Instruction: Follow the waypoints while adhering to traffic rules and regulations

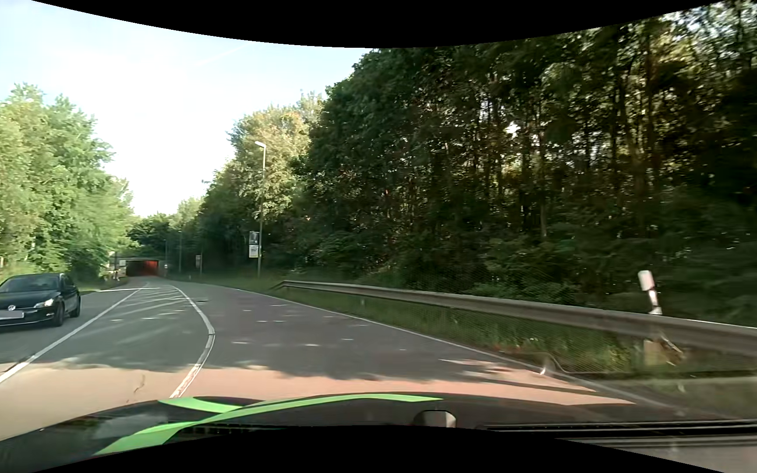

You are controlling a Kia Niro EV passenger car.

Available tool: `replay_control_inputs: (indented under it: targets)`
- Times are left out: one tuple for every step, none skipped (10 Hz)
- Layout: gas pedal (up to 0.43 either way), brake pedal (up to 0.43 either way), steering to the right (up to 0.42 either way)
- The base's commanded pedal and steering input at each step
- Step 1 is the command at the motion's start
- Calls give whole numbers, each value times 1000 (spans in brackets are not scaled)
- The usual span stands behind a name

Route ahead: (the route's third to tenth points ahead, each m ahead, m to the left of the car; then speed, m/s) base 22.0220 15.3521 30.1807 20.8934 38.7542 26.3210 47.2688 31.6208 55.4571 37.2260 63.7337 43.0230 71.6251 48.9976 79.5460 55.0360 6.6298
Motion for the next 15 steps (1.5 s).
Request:
replay_control_inputs:
  targets:
    - [260,0,-274]
    - [260,0,-263]
    - [260,0,-253]
    - [260,0,-243]
    - [260,0,-234]
    - [260,0,-223]
    - [268,0,-214]
    - [287,0,-202]
    - [287,0,-193]
    - [287,0,-183]
    - [287,0,-174]
    - [287,0,-163]
    - [299,0,-142]
    - [299,0,-107]
    - [299,0,-76]
